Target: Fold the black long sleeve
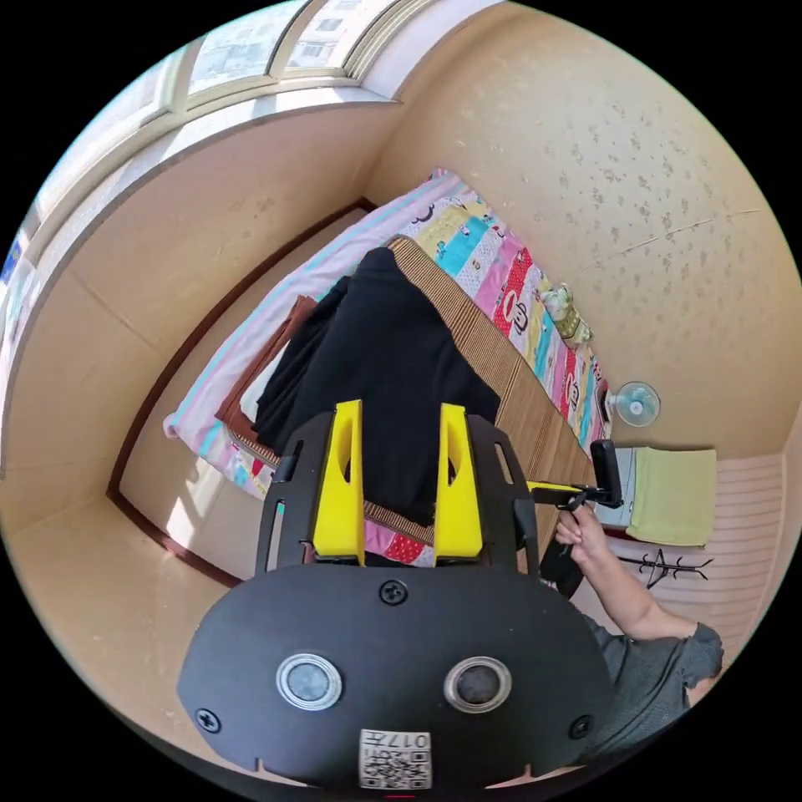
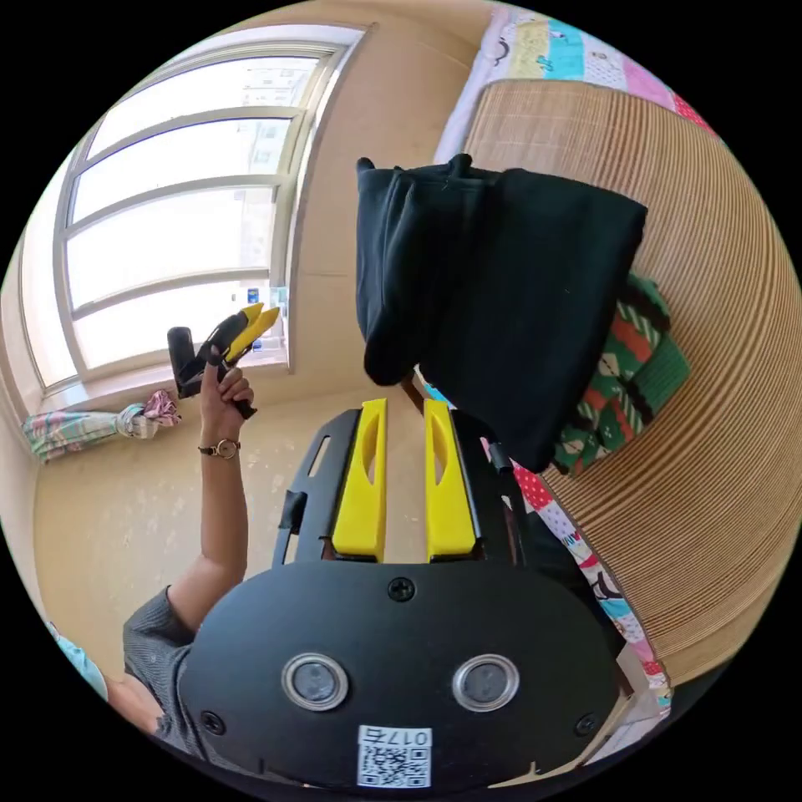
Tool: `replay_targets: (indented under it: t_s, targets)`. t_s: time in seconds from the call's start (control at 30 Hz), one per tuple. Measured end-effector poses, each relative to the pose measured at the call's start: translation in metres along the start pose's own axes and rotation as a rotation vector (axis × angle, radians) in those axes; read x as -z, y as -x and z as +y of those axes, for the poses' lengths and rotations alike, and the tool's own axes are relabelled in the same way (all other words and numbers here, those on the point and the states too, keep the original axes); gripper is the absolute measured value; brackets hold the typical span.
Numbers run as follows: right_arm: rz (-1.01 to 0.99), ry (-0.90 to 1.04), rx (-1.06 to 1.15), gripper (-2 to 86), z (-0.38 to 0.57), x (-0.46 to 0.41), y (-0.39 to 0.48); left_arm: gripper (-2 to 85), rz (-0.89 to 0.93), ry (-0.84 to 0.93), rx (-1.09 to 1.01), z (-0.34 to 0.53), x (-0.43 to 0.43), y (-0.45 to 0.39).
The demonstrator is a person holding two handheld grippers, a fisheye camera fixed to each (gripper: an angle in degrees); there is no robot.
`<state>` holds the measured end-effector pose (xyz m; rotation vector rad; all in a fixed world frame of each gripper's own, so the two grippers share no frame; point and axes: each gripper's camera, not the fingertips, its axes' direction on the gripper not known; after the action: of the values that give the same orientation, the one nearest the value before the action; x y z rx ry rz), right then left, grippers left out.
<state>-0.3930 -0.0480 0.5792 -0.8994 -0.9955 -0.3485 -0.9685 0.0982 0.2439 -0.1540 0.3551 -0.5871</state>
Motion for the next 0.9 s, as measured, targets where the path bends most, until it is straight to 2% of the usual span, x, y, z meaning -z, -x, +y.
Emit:
replay_targets:
  t_s: [0.1, 0.13, 0.23, 0.3, 0.33, 0.47, 0.5, 0.53, 0.63, 0.73, 0.9]
  targets:
    - [0.009, 0.011, -0.134, 2.0, 0.061, 0.015, -0.09, 9.0, -0.007, 0.289, -0.013, 0.019, -0.122, 0.016]
    - [0.006, 0.007, -0.167, 1.8, 0.076, 0.02, -0.108, 7.9, 0.001, 0.289, 0.024, 0.033, -0.148, 0.021]
    - [-0.015, -0.089, -0.393, 1.0, 0.173, 0.059, -0.189, 6.7, 0.016, 0.116, 0.156, 0.063, -0.147, 0.025]
    - [-0.07, -0.264, -0.55, 0.7, 0.262, 0.097, -0.229, 6.5, -0.005, 0.071, 0.159, 0.076, -0.137, 0.016]
    - [-0.089, -0.318, -0.58, 0.6, 0.284, 0.106, -0.235, 6.5, -0.044, 0.047, 0.142, 0.085, -0.129, 0.005]
    - [-0.175, -0.748, -0.697, 0.4, 0.431, 0.151, -0.249, 4.1, -0.177, -0.117, 0.132, 0.119, -0.093, -0.037]
    - [-0.181, -0.859, -0.705, 0.4, 0.466, 0.155, -0.246, 3.6, -0.173, -0.167, 0.152, 0.129, -0.086, -0.05]
    - [-0.181, -0.912, -0.707, 0.4, 0.484, 0.155, -0.245, 2.4, -0.088, -0.199, 0.134, 0.136, -0.084, -0.065]
    - [-0.161, -1.084, -0.748, 0.4, 0.554, 0.145, -0.241, -0.4, 0.179, -0.18, -0.06, 0.14, -0.094, -0.117]
    - [-0.162, -1.157, -0.848, 0.5, 0.609, 0.124, -0.25, -0.8, 0.285, -0.083, -0.297, 0.144, -0.113, -0.19]
    - [-0.252, -1.258, -0.962, 0.4, 0.688, 0.086, -0.283, -1.0, 0.333, 0.021, -0.655, 0.194, -0.141, -0.317]
